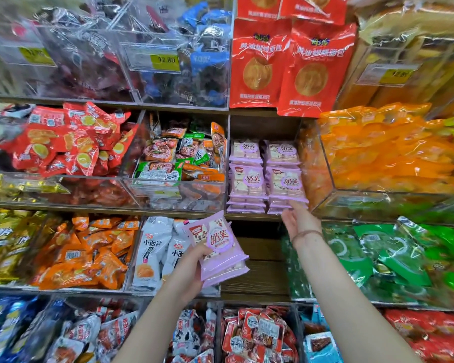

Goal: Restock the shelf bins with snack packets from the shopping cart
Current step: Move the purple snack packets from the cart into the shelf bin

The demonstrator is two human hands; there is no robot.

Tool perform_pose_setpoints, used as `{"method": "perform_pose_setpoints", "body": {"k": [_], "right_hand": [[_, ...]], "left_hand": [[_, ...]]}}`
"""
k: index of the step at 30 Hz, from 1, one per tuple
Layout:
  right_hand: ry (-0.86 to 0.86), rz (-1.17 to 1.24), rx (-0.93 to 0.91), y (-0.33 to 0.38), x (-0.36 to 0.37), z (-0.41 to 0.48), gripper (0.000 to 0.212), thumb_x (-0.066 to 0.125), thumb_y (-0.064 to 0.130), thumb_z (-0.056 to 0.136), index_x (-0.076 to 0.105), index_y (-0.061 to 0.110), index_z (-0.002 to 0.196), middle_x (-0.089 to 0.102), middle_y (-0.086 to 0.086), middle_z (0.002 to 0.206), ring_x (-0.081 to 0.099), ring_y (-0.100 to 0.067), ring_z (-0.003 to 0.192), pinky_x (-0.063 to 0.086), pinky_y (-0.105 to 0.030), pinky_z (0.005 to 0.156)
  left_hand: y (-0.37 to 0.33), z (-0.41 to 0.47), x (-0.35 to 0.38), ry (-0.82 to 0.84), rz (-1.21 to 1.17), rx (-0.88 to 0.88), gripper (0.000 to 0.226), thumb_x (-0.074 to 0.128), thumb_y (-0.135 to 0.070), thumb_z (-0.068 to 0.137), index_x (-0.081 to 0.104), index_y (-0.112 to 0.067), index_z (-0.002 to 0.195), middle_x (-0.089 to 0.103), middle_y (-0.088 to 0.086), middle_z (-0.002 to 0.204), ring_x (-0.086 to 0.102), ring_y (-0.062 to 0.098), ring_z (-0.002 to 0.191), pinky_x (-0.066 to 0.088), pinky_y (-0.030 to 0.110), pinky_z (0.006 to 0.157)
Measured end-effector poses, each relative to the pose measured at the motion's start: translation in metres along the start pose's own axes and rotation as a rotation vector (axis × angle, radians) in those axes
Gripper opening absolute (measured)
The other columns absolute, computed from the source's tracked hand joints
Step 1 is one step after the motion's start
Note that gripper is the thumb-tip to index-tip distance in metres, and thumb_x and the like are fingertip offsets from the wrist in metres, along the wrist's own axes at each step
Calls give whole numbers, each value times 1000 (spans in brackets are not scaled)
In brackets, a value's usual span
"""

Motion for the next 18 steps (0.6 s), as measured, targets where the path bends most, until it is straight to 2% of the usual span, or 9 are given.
{"method": "perform_pose_setpoints", "body": {"k": [2,4,6,8,11,14,16,18], "right_hand": [[146,-362,-92,-12,-2,-19,17,68,25,83,62,11,91,57,-2,72,54,-8,56,48,-20,53],[376,-749,-120,-38,-1,-46,27,68,41,80,62,17,89,60,2,72,52,-6,54,43,-19,49],[568,-963,-81,-64,-2,-68,30,65,46,80,62,17,89,63,4,74,51,-2,50,40,-15,46],[603,-977,-87,-72,-4,-78,22,64,38,84,60,16,86,61,2,71,49,-1,45,38,-15,45],[529,-855,-72,-67,-11,-78,20,58,29,91,60,11,81,57,1,66,46,-5,45,37,-17,44],[472,-787,-76,-60,-15,-73,24,50,30,95,63,12,89,58,2,69,47,-7,46,37,-18,43],[486,-822,-100,-57,-14,-70,19,54,32,93,66,16,92,58,9,62,47,-5,46,37,-17,43],[520,-823,-89,-57,-13,-68,14,59,28,90,68,17,89,54,10,51,45,-4,44,36,-16,44]], "left_hand": [[-1,0,-1,-12,41,31,30,51,-7,90,58,-13,119,72,7,109,70,23,95,57,31,70],[-1,0,1,-22,68,48,42,63,-12,81,55,-14,122,72,5,109,70,21,95,57,28,69],[1,1,4,-16,118,55,52,68,-18,73,53,-14,122,73,3,106,71,18,93,56,24,67],[4,2,7,-12,164,50,49,69,-19,76,53,-17,123,73,2,107,70,18,96,56,25,70],[8,5,11,-2,167,32,58,74,-28,70,53,-20,124,72,4,111,69,22,101,53,34,82],[8,8,14,18,151,23,57,74,-24,73,51,-18,126,71,5,114,66,24,106,49,43,97],[9,10,17,30,163,22,55,74,-18,76,50,-17,126,71,5,114,66,25,107,47,46,101],[12,12,18,34,179,15,65,76,-20,72,47,-15,130,69,4,117,65,23,110,45,44,103]]}}
Point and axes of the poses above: each hand's wrist, its own z-axis towards the middle knuckle, its own x-axis out of the palm, y = z × x, the point moved 7 cm from there along z, towards the middle knuckle
